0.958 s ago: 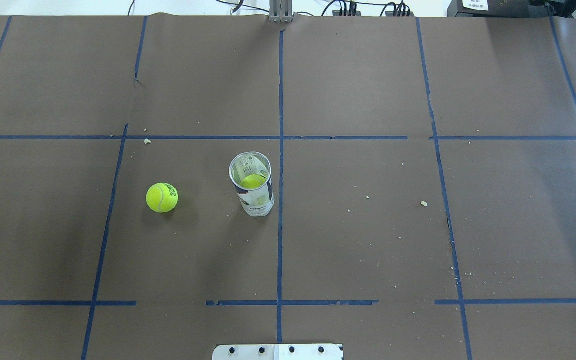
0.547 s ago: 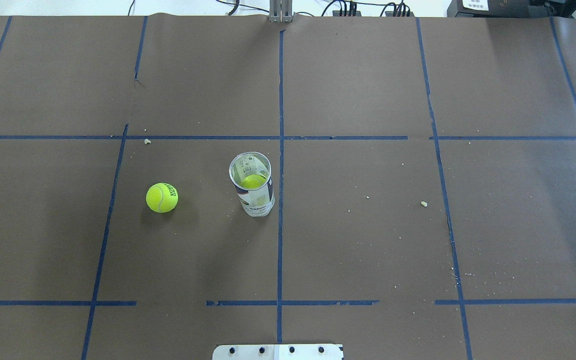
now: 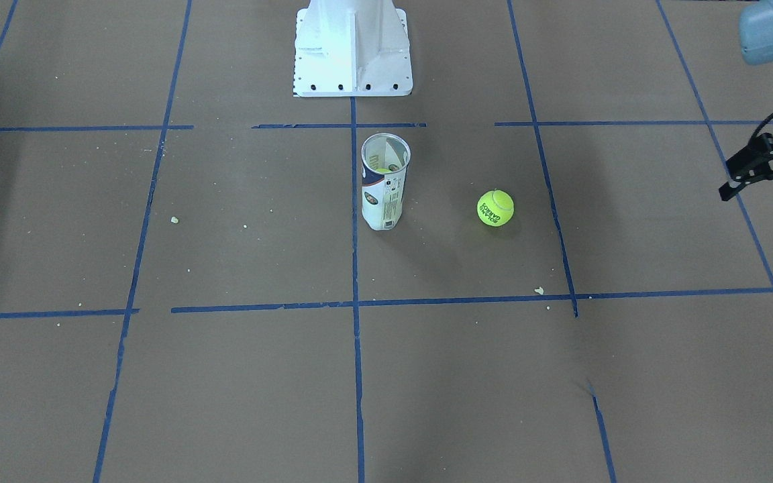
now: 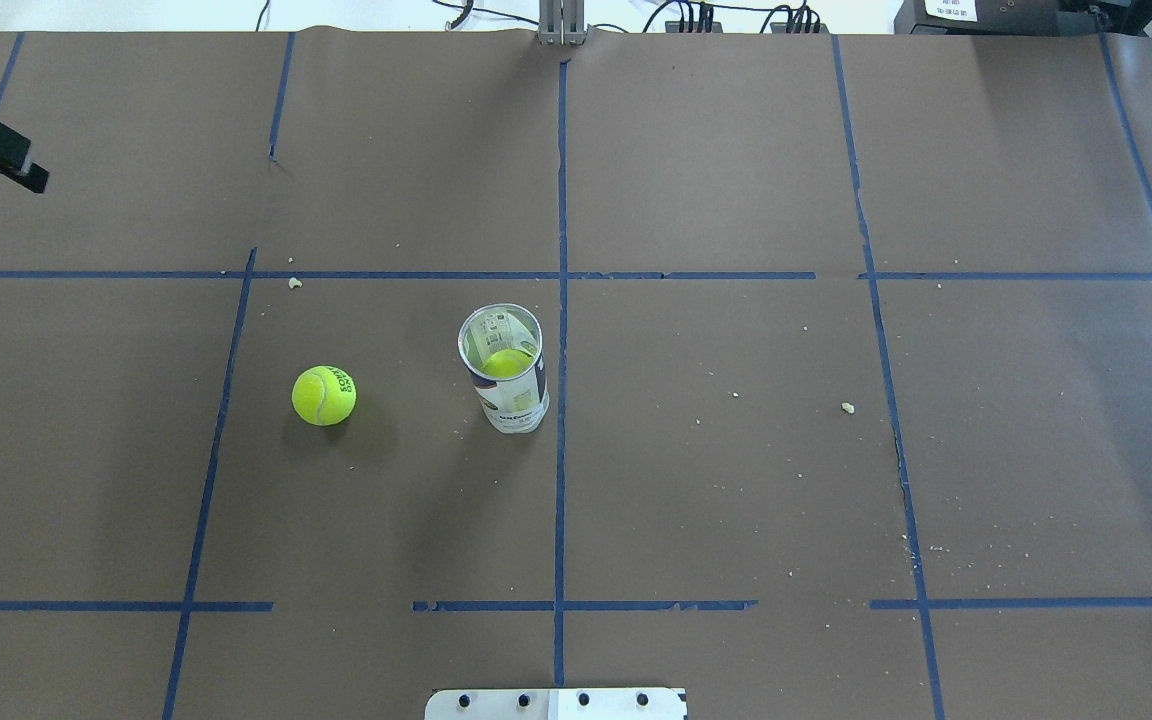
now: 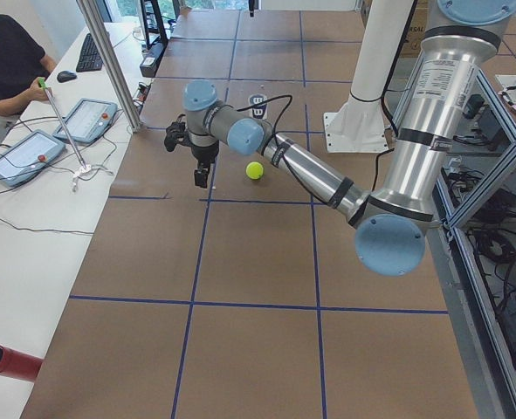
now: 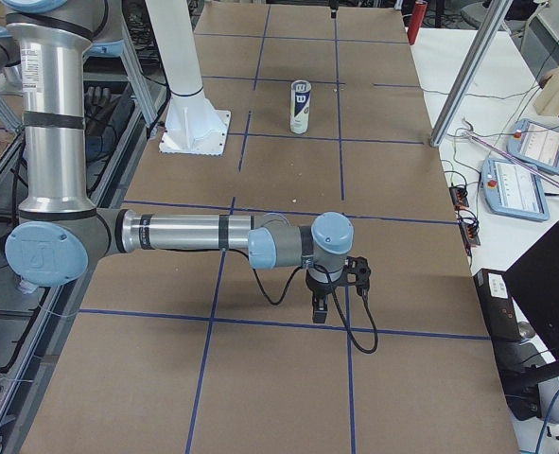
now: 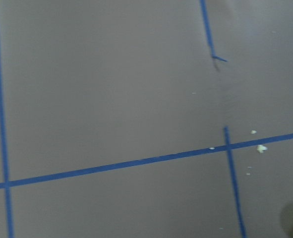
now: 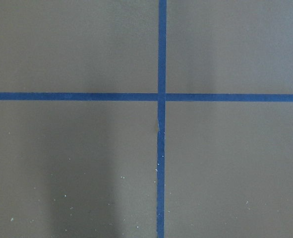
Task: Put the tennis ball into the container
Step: 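Move the left gripper down toward the loose yellow-green tennis ball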
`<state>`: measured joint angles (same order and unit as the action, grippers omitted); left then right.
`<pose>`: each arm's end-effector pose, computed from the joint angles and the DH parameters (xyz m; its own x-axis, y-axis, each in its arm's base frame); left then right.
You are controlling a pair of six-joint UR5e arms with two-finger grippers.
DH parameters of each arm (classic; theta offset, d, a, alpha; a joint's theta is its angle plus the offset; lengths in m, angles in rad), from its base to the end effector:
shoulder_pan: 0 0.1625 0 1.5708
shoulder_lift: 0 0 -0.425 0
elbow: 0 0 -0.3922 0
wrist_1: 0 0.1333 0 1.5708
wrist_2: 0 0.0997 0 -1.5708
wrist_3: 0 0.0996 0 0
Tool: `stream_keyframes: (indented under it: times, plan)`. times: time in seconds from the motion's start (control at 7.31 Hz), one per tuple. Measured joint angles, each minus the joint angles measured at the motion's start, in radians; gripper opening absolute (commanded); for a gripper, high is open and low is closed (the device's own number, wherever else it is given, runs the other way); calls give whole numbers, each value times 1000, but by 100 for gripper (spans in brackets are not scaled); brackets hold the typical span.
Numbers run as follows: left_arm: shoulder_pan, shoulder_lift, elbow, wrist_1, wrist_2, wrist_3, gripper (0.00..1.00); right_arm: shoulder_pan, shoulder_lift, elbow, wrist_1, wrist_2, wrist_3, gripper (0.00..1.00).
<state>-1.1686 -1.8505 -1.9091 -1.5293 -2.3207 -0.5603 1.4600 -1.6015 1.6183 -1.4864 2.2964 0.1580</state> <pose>0.1591 -0.5412 0.3505 0.6216 0.1223 -0.7737 0.0026 0.9874 0.1581 0.0131 -0.4903 0.6448 0.7442 0.0081 0.6679 -0.0072 1.0000 -0.0041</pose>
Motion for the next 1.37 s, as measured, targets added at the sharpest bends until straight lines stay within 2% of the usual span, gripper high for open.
stream_keyframes:
  times: [0.27, 0.41, 0.82, 1.37]
  plan:
    - [167, -82, -1, -1, 148, -168, 100, 0, 0, 0, 0, 0, 0, 100]
    - [224, -101, 8, -11, 184, -222, 100, 0, 0, 0, 0, 0, 0, 100]
    - [373, -105, 50, -118, 255, -447, 100, 0, 0, 0, 0, 0, 0, 100]
    - [473, -104, 102, -153, 326, -526, 100, 0, 0, 0, 0, 0, 0, 100]
